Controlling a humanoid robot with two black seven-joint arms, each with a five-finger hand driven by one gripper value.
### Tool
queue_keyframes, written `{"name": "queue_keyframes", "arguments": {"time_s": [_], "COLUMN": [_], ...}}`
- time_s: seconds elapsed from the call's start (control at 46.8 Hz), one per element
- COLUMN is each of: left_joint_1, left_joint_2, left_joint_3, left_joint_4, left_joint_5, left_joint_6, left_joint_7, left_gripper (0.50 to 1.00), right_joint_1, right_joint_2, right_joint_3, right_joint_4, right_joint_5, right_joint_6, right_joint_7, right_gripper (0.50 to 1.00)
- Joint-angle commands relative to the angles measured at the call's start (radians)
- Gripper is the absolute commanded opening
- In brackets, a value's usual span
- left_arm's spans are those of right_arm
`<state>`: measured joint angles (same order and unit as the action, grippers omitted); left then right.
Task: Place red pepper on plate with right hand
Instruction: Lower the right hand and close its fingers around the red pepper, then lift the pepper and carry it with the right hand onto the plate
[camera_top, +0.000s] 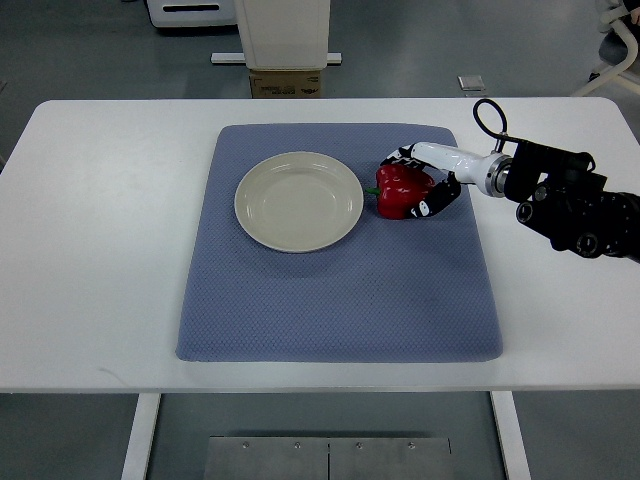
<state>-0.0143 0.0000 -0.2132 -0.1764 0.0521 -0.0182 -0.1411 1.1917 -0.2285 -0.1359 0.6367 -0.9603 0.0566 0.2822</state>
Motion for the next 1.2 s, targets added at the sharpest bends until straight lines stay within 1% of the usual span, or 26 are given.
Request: {"name": "queue_keyframes", "arguments": {"time_s": [0.0, 0.043, 0.128, 0.214, 0.278, 0.684, 0.963, 1.176], "left_joint_1": [0.0, -0.001, 0.0, 0.0, 0.0, 0.0, 0.0, 0.0], "left_joint_2": [0.0, 0.0, 0.0, 0.0, 0.0, 0.0, 0.0, 0.0], "left_joint_3": [0.0, 0.0, 0.0, 0.0, 0.0, 0.0, 0.0, 0.0], "left_joint_4": [0.0, 0.0, 0.0, 0.0, 0.0, 0.0, 0.0, 0.0], "left_joint_5": [0.0, 0.0, 0.0, 0.0, 0.0, 0.0, 0.0, 0.0], "left_joint_6": [0.0, 0.0, 0.0, 0.0, 0.0, 0.0, 0.0, 0.0], "left_joint_7": [0.0, 0.0, 0.0, 0.0, 0.0, 0.0, 0.0, 0.0], "left_gripper": [1.0, 1.0, 1.0, 1.0, 1.0, 1.0, 1.0, 1.0], "right_joint_1": [0.0, 0.0, 0.0, 0.0, 0.0, 0.031, 0.095, 0.14], "right_joint_2": [0.0, 0.0, 0.0, 0.0, 0.0, -0.003, 0.005, 0.072], "right_joint_3": [0.001, 0.001, 0.001, 0.001, 0.001, 0.012, 0.029, 0.041], "right_joint_4": [0.0, 0.0, 0.0, -0.002, -0.005, -0.011, -0.006, -0.006], "right_joint_5": [0.0, 0.0, 0.0, 0.0, 0.0, 0.005, 0.014, 0.028], "right_joint_6": [0.0, 0.0, 0.0, 0.0, 0.0, -0.001, -0.001, -0.001], "right_joint_7": [0.0, 0.0, 0.0, 0.0, -0.002, -0.005, -0.009, -0.031], "right_gripper": [0.761, 0.747, 0.696, 0.596, 0.5, 0.5, 0.5, 0.5]}}
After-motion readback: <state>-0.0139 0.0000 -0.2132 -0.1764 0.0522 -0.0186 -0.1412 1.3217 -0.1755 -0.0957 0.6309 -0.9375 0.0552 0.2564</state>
